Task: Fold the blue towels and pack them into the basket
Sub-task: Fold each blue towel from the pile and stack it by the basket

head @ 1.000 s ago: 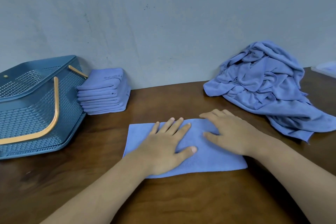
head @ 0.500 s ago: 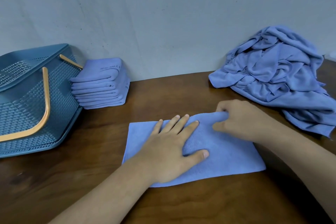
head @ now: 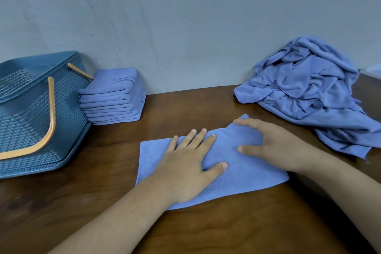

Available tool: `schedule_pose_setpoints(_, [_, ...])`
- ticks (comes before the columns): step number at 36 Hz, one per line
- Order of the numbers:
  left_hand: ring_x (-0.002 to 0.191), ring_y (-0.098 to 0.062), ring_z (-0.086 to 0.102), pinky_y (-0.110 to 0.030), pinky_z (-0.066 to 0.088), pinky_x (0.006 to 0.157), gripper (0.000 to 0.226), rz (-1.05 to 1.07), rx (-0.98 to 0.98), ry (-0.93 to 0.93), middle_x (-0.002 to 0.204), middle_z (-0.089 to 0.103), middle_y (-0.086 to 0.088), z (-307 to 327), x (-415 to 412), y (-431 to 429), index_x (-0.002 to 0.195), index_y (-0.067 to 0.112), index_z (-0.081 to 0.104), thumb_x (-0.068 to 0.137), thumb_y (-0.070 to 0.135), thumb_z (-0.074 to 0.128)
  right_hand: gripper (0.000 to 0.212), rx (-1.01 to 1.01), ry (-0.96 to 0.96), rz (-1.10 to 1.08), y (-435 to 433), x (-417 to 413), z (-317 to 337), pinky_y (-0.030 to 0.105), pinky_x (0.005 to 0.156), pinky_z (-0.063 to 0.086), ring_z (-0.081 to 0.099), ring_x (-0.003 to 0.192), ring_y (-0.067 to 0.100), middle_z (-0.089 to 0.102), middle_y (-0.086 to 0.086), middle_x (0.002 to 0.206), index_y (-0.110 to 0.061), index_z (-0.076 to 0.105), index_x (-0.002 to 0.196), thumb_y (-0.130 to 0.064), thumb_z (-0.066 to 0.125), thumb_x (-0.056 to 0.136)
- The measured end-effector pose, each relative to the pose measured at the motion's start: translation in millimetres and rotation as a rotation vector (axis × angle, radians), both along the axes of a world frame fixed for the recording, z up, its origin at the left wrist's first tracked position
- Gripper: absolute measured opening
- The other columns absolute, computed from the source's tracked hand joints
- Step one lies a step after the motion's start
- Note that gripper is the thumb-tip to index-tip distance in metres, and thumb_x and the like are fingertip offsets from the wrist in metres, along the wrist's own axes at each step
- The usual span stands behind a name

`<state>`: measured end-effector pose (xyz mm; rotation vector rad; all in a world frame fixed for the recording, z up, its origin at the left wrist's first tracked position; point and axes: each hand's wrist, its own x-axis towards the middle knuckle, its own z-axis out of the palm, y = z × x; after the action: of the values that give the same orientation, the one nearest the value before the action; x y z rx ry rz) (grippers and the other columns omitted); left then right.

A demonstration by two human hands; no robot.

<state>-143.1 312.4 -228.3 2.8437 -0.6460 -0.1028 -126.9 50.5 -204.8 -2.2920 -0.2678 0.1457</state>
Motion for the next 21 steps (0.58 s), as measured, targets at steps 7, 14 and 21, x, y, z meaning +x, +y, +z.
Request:
schedule_pose_setpoints(7, [0.158, 0.002, -0.016, -0.043, -0.008, 0.132, 0.084, 0.011, -0.033, 0.003, 0.173, -0.009, 0.026, 2.1, 10.0, -4.7, 0.167, 0.045, 0.004, 0.097, 0.084, 0.025, 0.075, -0.040, 0.013, -0.063, -7.4, 8.9, -10.3, 0.026, 0.121, 0.030, 0.037, 0.147, 0.000, 0.045, -0.023, 0.157, -0.041, 0.047, 0.155, -0.041, 0.083, 0.089])
schedule_pose_setpoints(14, [0.158, 0.006, -0.008, -0.044, 0.000, 0.133, 0.082, 0.005, -0.013, -0.070, 0.172, 0.004, 0.030, 9.5, 0.0, 25.1, 0.166, 0.045, 0.014, 0.096, 0.084, 0.030, 0.062, -0.033, -0.020, -0.096, -6.2, 9.8, -11.8, 0.029, 0.120, 0.033, 0.042, 0.145, 0.004, 0.053, -0.020, 0.151, -0.048, 0.059, 0.142, -0.048, 0.084, 0.085])
schedule_pose_setpoints(21, [0.149, 0.018, -0.022, -0.036, -0.003, 0.132, 0.082, 0.012, 0.017, 0.002, 0.166, -0.009, 0.041, 12.5, -20.3, 107.5, 0.162, 0.058, 0.011, 0.090, 0.093, 0.026, 0.057, 0.056, -0.020, -0.149, -1.9, -2.3, -5.8, 0.022, 0.111, 0.034, 0.044, 0.139, -0.005, 0.055, -0.031, 0.139, -0.052, 0.070, 0.126, -0.058, 0.090, 0.074])
